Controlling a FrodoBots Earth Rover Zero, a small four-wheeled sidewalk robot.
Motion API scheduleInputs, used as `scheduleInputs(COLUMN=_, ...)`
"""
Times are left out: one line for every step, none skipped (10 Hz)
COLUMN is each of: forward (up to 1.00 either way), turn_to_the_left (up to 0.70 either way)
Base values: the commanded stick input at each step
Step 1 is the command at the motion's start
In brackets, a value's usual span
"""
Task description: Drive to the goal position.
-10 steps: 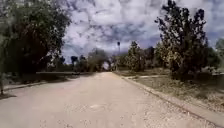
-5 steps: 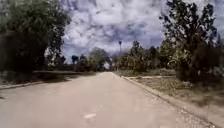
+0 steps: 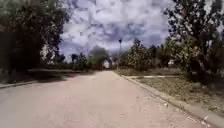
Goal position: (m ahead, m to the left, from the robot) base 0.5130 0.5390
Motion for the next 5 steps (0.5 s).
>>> scheduleInputs(forward=0.85, turn_to_the_left=0.0)
scheduleInputs(forward=0.85, turn_to_the_left=0.0)
scheduleInputs(forward=0.85, turn_to_the_left=0.0)
scheduleInputs(forward=0.85, turn_to_the_left=0.0)
scheduleInputs(forward=0.85, turn_to_the_left=0.0)
